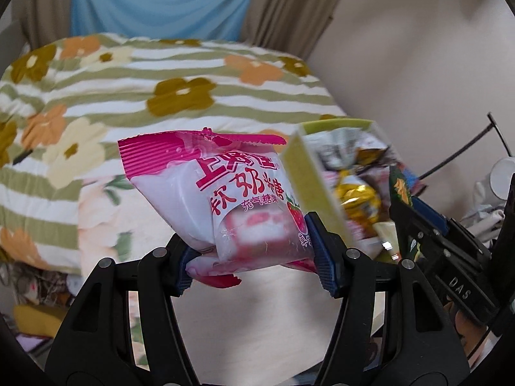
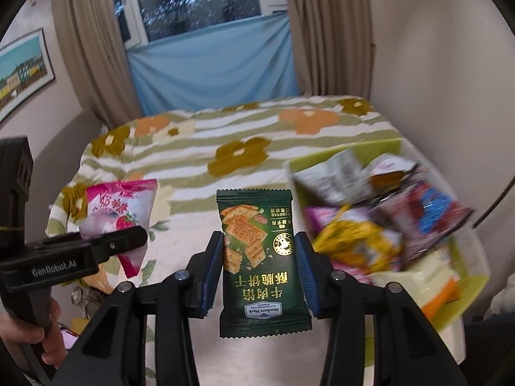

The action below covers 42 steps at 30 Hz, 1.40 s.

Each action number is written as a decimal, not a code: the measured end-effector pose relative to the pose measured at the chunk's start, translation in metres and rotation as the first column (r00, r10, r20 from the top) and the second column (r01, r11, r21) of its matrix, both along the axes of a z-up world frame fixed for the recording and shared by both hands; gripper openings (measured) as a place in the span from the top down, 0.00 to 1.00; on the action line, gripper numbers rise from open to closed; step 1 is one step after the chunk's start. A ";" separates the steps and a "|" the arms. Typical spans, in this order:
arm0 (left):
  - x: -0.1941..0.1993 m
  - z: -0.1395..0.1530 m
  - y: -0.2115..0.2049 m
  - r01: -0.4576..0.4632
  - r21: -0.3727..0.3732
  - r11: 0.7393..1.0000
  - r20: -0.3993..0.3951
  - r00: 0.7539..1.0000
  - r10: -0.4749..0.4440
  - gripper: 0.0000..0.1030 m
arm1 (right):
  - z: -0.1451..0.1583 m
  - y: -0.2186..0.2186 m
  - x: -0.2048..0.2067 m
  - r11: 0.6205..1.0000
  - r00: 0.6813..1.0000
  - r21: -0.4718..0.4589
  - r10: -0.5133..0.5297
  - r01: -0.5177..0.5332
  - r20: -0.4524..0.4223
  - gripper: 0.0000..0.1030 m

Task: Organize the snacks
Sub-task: 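Carry the pink bag and green biscuit pack over the box with both grippers, then open both grippers to release the pink bag and green pack into the box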

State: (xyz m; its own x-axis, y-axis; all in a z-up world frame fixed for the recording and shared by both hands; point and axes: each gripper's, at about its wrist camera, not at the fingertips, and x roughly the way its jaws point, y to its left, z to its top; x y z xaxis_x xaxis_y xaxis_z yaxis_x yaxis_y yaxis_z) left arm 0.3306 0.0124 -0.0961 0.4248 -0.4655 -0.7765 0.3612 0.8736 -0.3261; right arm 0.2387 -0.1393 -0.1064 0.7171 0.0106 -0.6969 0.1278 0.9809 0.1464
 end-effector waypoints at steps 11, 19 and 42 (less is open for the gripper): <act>-0.036 -0.007 -0.146 0.095 -0.001 0.995 0.001 0.995 -0.095 0.44 | 0.025 -0.111 -0.030 1.000 0.999 0.009 -0.010 0.010 0.039 0.61; -0.060 -0.027 -0.210 0.088 0.050 0.995 0.006 0.996 -0.089 0.00 | 0.023 -0.159 -0.037 0.998 0.997 0.013 0.060 -0.061 0.048 0.61; -0.086 -0.017 -0.145 -0.247 0.146 0.958 0.042 0.969 0.243 0.00 | -0.001 -0.165 0.028 0.940 0.943 0.090 0.332 -0.328 -0.031 0.61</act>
